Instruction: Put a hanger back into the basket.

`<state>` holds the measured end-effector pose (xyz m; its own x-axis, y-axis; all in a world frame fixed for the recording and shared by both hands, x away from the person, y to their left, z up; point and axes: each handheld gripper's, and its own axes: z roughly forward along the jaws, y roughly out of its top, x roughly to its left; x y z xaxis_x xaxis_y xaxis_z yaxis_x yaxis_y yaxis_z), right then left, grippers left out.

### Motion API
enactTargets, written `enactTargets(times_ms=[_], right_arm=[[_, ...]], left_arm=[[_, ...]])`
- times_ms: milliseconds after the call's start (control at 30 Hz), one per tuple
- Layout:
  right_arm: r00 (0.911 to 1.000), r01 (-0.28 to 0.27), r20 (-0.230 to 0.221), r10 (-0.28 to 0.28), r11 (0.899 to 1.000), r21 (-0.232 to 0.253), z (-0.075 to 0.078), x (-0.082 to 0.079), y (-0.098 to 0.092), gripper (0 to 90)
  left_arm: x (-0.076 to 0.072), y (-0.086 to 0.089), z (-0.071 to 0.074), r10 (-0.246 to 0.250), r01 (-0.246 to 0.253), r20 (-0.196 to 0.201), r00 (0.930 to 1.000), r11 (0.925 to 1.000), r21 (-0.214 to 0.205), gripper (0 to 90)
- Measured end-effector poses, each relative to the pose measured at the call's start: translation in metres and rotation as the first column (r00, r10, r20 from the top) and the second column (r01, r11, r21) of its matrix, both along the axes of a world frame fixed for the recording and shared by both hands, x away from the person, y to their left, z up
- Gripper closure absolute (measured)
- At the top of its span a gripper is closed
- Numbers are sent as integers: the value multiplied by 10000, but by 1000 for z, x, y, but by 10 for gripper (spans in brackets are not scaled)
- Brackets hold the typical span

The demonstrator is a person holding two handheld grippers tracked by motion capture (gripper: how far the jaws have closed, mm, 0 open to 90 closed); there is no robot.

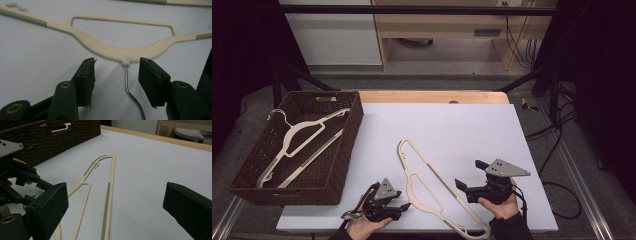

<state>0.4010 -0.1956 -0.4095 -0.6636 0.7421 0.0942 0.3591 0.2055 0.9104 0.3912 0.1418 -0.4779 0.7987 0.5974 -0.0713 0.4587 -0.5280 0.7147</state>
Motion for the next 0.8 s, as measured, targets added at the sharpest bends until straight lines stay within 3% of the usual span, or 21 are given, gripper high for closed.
enactTargets(times_ms=[200, 367, 433, 800], right_arm=[[10000, -22, 20, 22, 10000, 6, 0, 0, 0, 63], [10000, -10, 39, 10, 10000, 8, 0, 0, 0, 63], [10000, -8, 38, 8, 10000, 10, 0, 0, 0, 62], [10000, -75, 41, 75, 10000, -24, 1, -1, 2, 60]], left_arm=[[-3, -2, 0, 186, -193, 248, 9995, 9994, 274, 618], [-7, -6, 2, 70, -77, 173, 9998, 9991, 409, 690], [-10, -9, 2, 120, -148, 406, 9991, 9974, 708, 699], [-15, -17, 4, 299, -334, 339, 9990, 9937, 1067, 827]])
